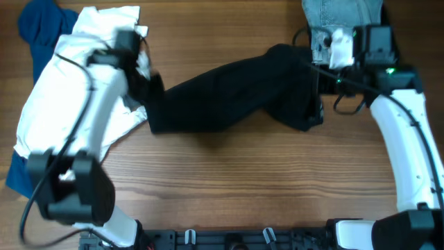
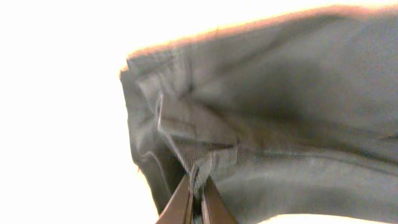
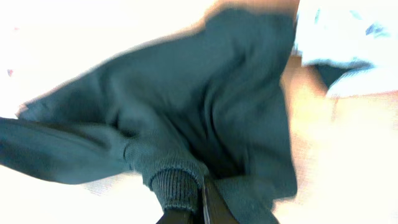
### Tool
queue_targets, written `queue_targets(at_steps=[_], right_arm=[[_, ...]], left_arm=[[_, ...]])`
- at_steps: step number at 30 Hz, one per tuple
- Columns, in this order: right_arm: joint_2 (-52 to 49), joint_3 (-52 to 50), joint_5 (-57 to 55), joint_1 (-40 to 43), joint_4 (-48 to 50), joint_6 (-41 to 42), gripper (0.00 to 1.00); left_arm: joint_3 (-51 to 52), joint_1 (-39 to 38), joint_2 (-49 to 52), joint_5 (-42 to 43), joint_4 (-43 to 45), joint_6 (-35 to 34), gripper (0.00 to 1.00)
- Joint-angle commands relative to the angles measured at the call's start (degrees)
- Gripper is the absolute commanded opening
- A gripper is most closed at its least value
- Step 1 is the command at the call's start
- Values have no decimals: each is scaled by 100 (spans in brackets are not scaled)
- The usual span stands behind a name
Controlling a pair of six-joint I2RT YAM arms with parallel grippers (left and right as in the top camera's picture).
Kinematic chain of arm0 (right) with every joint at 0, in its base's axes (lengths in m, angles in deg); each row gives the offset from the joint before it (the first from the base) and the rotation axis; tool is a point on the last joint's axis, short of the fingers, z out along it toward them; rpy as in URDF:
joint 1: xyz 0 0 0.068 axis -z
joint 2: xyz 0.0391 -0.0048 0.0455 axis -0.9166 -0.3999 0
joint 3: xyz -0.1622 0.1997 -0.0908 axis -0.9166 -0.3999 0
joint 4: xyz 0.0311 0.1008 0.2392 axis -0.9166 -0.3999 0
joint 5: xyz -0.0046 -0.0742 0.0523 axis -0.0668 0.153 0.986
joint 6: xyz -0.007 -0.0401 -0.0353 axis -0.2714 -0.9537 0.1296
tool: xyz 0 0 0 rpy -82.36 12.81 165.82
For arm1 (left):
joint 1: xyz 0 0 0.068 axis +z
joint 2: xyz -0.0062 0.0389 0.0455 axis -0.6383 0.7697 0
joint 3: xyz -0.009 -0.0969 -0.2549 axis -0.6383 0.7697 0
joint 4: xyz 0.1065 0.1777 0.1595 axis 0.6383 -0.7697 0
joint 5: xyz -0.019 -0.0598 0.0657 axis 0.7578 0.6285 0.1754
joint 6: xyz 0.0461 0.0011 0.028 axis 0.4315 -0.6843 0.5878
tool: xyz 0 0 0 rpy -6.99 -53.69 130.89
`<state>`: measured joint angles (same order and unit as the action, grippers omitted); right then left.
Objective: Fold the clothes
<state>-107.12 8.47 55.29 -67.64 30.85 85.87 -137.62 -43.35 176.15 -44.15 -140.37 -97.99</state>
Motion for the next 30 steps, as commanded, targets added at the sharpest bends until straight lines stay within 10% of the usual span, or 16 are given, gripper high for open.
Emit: queue_targets(at_steps=[1, 5, 14, 25, 30], right_arm=[[129, 1580, -525, -4, -393, -177, 4], [173, 3550, -1058, -2, -1185, -564, 4], [343, 4572, -1364, -4, -1329, -1331, 4], [-1598, 4572, -1368, -4, 2909, -2225, 4], [-1720, 4570, -1231, -4, 2124, -2214, 4]], left_arm=[[-2312, 455, -1005, -656, -693, 179, 4], [-4308, 946, -1576, -1073, -1272, 326, 4], [-4802, 1360, -2168, -1488, -1250, 323, 4], [-4802, 1360, 341, -1473, 1091, 420, 4], [-4758, 1360, 385, -1464, 584, 621, 4]])
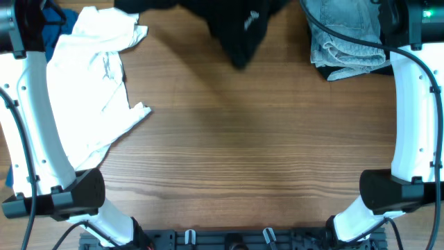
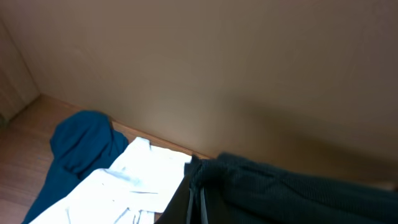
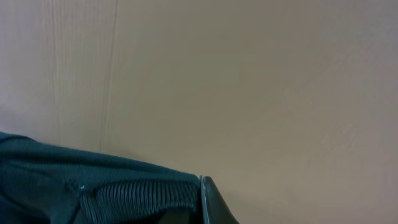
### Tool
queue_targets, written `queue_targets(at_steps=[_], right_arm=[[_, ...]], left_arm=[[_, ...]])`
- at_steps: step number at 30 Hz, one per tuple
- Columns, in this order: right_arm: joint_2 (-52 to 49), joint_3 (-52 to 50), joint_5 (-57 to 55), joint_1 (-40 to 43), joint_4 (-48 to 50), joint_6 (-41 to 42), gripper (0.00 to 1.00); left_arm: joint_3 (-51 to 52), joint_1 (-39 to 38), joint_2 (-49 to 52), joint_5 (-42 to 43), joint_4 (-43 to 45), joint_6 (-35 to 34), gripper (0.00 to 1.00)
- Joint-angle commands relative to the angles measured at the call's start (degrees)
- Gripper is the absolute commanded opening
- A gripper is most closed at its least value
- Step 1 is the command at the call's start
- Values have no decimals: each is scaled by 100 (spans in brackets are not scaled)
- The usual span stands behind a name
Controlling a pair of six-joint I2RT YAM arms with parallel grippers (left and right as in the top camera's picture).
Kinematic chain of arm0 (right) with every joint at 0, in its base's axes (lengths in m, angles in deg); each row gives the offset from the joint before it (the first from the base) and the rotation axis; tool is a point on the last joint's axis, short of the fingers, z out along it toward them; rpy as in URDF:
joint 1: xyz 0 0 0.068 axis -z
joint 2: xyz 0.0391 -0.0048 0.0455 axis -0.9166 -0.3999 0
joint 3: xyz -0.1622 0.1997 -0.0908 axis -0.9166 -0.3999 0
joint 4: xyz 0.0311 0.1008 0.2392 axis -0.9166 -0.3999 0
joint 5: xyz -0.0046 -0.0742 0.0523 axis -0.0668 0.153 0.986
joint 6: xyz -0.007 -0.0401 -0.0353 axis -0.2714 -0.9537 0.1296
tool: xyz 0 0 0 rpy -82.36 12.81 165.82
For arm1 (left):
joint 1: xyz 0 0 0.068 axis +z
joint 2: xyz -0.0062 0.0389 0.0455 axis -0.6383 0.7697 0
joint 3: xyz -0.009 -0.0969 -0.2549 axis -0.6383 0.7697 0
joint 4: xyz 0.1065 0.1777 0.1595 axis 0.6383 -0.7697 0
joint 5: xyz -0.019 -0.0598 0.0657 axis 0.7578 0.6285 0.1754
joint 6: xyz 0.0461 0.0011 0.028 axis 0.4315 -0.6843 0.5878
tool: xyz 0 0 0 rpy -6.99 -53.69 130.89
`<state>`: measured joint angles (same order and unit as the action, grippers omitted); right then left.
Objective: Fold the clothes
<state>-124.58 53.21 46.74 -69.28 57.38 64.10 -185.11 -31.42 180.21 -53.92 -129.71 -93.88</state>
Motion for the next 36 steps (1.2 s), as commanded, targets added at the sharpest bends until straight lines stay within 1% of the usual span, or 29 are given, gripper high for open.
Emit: queue_targets(at_steps=[1, 3, 6, 8, 9, 12, 13, 14, 15, 17, 18, 19, 20, 21, 24, 26, 30, 32, 33, 36], right_arm=[[-83, 96, -332, 160, -931, -33, 4], [-345, 76, -85, 160, -1917, 20, 4], [-785, -114, 7, 162, -3366, 422, 4], [-986, -201, 15, 197, -4063, 732, 4], [-1010, -234, 83, 212, -4264, 800, 4], [-925, -247, 802, 358, -4975, 870, 5], [-885, -247, 898, 385, -5169, 866, 4], [-820, -251, 916, 413, -5523, 868, 5], [-763, -267, 916, 413, -5740, 870, 4], [-691, -269, 1106, 400, -6164, 879, 5], [-673, -269, 1132, 400, -6352, 881, 5], [-660, -306, 1130, 400, -6446, 946, 5], [-525, -590, 1123, 398, -6428, 1014, 5], [-415, -824, 1097, 400, -6373, 1019, 5], [284, -2455, 866, 400, -5556, 1425, 5], [713, -3383, 846, 400, -5156, 1635, 4], [1473, -5031, 188, 400, -4680, 2509, 4], [1502, -5403, 131, 400, -4680, 2664, 4], [1502, -5560, 101, 400, -4640, 2664, 4], [1502, -5689, 33, 398, -4315, 2656, 4]], left_arm=[[17, 166, 15, -487, -748, 210, 4], [203, 166, 192, -485, -1488, 205, 4], [619, 166, 503, -409, -2616, 188, 4], [916, 166, 592, -221, -3062, 186, 4], [1034, 166, 603, -125, -3217, 179, 4], [1134, 127, 601, 31, -3991, -31, 4], [1143, 90, 599, 33, -4153, -120, 4], [1309, 7, 501, 256, -4144, -116, 4], [1438, -101, 428, 278, -4146, -122, 4], [1893, -387, 181, 254, -4146, -317, 4], [2291, -575, -20, 96, -4146, -529, 4], [2704, -717, -219, -151, -4146, -813, 4], [3307, -824, -527, -452, -4140, -1198, 4], [3716, -848, -756, -555, -4103, -1399, 4], [5003, -846, -1679, -551, -3541, -1845, 4], [5606, -846, -2188, -551, -3353, -2149, 4], [6712, -846, -3014, -546, -3311, -2817, 4], [7208, -848, -3272, -361, -3215, -3121, 4], [7322, -848, -3342, -111, -3169, -3121, 4], [7558, -852, -3342, 192, -3126, -3213, 4]])
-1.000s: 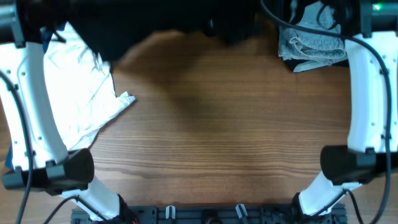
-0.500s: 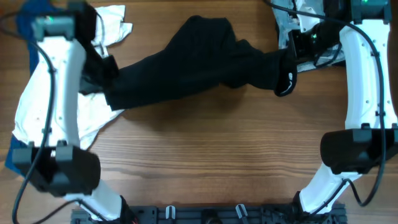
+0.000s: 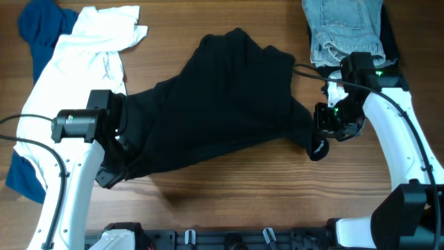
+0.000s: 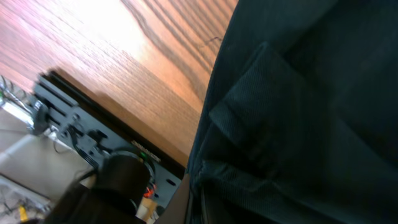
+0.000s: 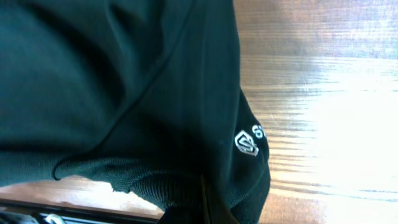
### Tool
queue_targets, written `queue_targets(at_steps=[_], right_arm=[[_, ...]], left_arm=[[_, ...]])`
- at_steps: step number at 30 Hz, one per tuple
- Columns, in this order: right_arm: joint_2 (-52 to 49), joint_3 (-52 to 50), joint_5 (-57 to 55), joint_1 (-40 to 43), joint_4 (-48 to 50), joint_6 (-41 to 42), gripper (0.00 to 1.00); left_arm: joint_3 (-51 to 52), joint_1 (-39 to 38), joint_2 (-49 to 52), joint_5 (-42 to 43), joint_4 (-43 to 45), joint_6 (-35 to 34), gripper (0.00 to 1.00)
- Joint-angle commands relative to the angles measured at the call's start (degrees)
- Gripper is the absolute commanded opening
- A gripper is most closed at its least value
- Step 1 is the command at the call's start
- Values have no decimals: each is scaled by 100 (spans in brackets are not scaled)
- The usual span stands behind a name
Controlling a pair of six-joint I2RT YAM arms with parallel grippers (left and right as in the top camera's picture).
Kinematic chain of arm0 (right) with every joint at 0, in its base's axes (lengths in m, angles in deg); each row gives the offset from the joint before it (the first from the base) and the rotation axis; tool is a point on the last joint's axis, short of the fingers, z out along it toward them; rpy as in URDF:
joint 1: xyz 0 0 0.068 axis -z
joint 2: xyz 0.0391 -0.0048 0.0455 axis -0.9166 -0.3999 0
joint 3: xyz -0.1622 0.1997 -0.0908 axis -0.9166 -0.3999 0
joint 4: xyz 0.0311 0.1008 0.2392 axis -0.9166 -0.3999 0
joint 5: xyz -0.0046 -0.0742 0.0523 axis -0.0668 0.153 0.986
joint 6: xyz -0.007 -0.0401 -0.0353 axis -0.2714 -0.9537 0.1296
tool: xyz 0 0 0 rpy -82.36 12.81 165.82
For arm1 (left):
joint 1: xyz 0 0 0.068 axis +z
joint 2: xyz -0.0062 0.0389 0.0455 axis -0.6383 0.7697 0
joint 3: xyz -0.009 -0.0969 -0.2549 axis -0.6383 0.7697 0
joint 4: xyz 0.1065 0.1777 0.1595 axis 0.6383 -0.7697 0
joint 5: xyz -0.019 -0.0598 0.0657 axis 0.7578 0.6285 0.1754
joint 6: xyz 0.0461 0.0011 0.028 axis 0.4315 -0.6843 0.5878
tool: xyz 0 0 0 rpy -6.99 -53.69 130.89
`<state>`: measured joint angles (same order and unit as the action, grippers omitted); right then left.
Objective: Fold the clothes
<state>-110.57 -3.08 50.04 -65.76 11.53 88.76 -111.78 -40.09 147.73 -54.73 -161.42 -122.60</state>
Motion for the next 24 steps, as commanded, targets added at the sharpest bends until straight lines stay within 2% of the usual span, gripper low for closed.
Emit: queue_targets(at_steps=[1, 3, 6, 9, 11, 16, 20, 24], right_arm=[[101, -61, -271, 44, 518, 101, 4], [98, -46, 87, 42, 1196, -332, 4], [98, 15, 225, -96, 1912, -577, 5], [15, 15, 505, -632, 2669, -579, 22], [-81, 15, 229, -909, 3110, -557, 28], [-597, 15, -232, -1003, 4116, -573, 27], [-1143, 15, -234, -1003, 5388, -710, 18], [-1665, 15, -199, -1003, 5971, -708, 17]], left_arm=[[330, 15, -94, 267, 90, -459, 4], [758, 15, -94, 313, 396, -826, 4], [1333, 15, -94, 546, 892, -997, 4], [1895, 15, -94, 590, 1513, -1172, 4], [2039, 15, -94, 588, 1729, -1174, 4], [2310, 17, -83, 560, 2538, -1191, 4], [2326, 116, -83, 13, 2859, -1445, 4], [2326, 302, -83, -413, 3150, -1447, 4]])
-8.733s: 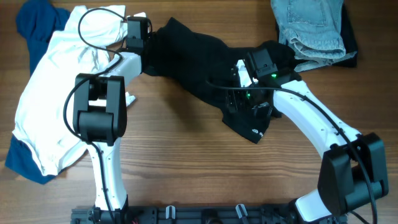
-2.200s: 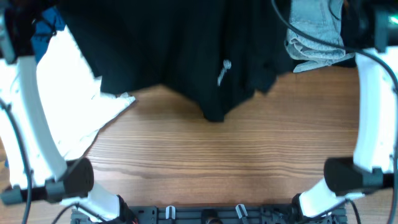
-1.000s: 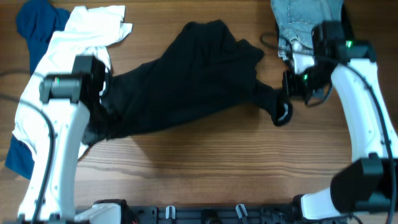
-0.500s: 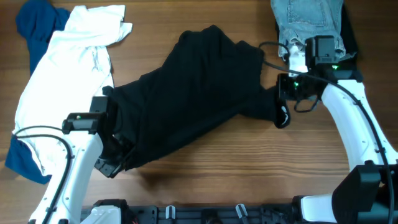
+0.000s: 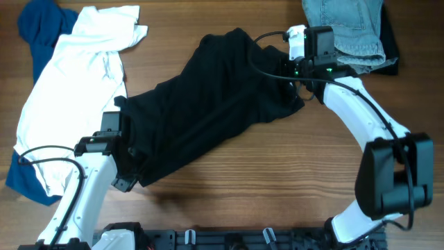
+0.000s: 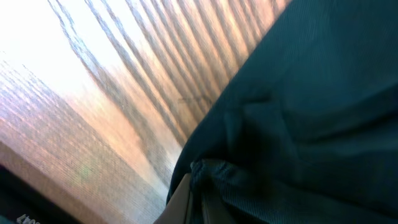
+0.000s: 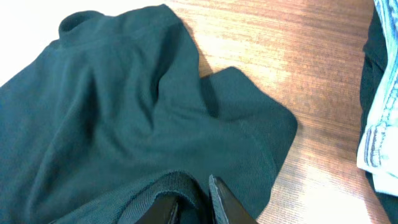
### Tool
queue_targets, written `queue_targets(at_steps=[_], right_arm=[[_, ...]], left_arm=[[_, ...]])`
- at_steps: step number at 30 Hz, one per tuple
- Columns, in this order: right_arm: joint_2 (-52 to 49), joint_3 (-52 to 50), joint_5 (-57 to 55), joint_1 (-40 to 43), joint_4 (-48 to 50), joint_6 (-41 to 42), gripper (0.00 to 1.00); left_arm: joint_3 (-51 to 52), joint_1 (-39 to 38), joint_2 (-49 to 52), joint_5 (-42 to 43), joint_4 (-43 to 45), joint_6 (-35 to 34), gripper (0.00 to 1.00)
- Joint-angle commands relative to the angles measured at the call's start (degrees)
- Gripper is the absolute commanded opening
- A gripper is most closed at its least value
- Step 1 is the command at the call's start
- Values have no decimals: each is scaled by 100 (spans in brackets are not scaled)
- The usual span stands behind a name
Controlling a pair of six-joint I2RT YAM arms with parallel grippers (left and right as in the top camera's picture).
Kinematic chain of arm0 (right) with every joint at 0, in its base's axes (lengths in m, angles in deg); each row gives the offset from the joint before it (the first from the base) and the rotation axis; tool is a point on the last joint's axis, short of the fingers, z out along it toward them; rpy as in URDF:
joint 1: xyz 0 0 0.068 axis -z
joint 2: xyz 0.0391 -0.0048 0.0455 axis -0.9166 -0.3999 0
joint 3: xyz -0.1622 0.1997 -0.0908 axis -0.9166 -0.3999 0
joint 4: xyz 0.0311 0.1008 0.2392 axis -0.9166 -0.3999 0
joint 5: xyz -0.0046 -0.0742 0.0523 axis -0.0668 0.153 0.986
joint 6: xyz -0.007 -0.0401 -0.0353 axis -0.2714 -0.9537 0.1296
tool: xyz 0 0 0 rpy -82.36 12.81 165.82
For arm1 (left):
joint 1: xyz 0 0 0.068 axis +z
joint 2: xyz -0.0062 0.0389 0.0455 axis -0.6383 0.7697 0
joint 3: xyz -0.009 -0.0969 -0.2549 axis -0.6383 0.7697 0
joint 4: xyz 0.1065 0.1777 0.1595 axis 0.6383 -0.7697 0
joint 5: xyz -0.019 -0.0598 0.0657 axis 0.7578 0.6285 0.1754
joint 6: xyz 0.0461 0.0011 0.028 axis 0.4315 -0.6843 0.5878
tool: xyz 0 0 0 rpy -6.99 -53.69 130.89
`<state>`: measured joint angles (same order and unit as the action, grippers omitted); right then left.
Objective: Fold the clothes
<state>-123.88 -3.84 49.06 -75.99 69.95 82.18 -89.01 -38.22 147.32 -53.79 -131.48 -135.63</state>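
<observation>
A black garment [image 5: 208, 111] lies spread in a slant across the wooden table [image 5: 277, 180], from front left to back right. My left gripper [image 5: 128, 177] is shut on its front-left edge; in the left wrist view the dark cloth [image 6: 298, 93] is pinched at the left gripper [image 6: 194, 202]. My right gripper [image 5: 295, 80] is shut on the garment's back-right part. In the right wrist view a ribbed hem sits between the fingers of the right gripper [image 7: 196, 202], and the cloth [image 7: 124, 112] stretches away beyond them.
A white shirt [image 5: 76, 69] lies at the left over a blue garment [image 5: 38, 21]. Folded jeans [image 5: 347, 24] sit at the back right, close to the right wrist, and show as pale denim [image 7: 379, 143] at the edge of the right wrist view.
My right gripper, with the garment's right end in it, has gone from the mid-right of the table to the back, beside the jeans. The left gripper still holds the front-left edge.
Both grippers first held the black garment stretched in a bunch across the back of the table. Then it was raised high at the far edge. Then it lay spread across the middle. Now its right end is drawn back towards the jeans.
</observation>
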Motion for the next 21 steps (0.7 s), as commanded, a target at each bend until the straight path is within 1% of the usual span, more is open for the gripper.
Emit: queue_targets(at_steps=[1, 3, 4, 5, 6, 7, 8, 10, 11, 14, 16, 17, 19, 20, 21], right_arm=[[-444, 92, -101, 20, 190, -50, 17], [-544, 92, -98, 20, 278, -52, 17], [-566, 92, -103, 20, 337, -55, 17], [-568, 92, -103, 20, 365, -52, 17], [-568, 92, -101, 20, 400, -52, 24], [-568, 92, -98, 20, 402, -48, 43], [-562, 107, -66, 24, 365, -35, 67], [-564, 166, -57, 96, 258, -35, 78], [-564, 166, -57, 153, 256, -33, 81], [-730, 166, -55, 348, 258, -35, 82], [-992, 166, -20, 358, 315, -26, 79], [-1108, 166, 55, 358, 369, 33, 75], [-1331, 166, 221, 358, 448, 291, 67], [-1392, 166, 280, 358, 461, 297, 60], [-1419, 166, 293, 352, 442, 431, 47]], left_arm=[[48, 114, -42, -531, 330, -142, 4], [48, 114, -42, -573, 645, -142, 5], [48, 114, -42, -570, 839, -142, 8], [48, 114, -42, -573, 999, -140, 19], [48, 114, -42, -570, 1156, -138, 43], [48, 114, -42, -570, 1335, -116, 77], [39, 114, -44, -562, 1447, 81, 100], [-175, 118, -44, -538, 1292, 439, 100], [-343, 118, -44, -538, 1123, 531, 100], [-1123, 118, -44, -450, 463, 966, 100], [-1558, 118, -44, -122, 225, 1464, 100], [-1687, 118, -44, 26, 201, 1652, 100], [-1779, 118, -44, 61, 192, 1687, 100], [-1781, 118, -44, 61, 210, 1687, 100], [-1781, 118, -44, 59, 229, 1690, 100]])
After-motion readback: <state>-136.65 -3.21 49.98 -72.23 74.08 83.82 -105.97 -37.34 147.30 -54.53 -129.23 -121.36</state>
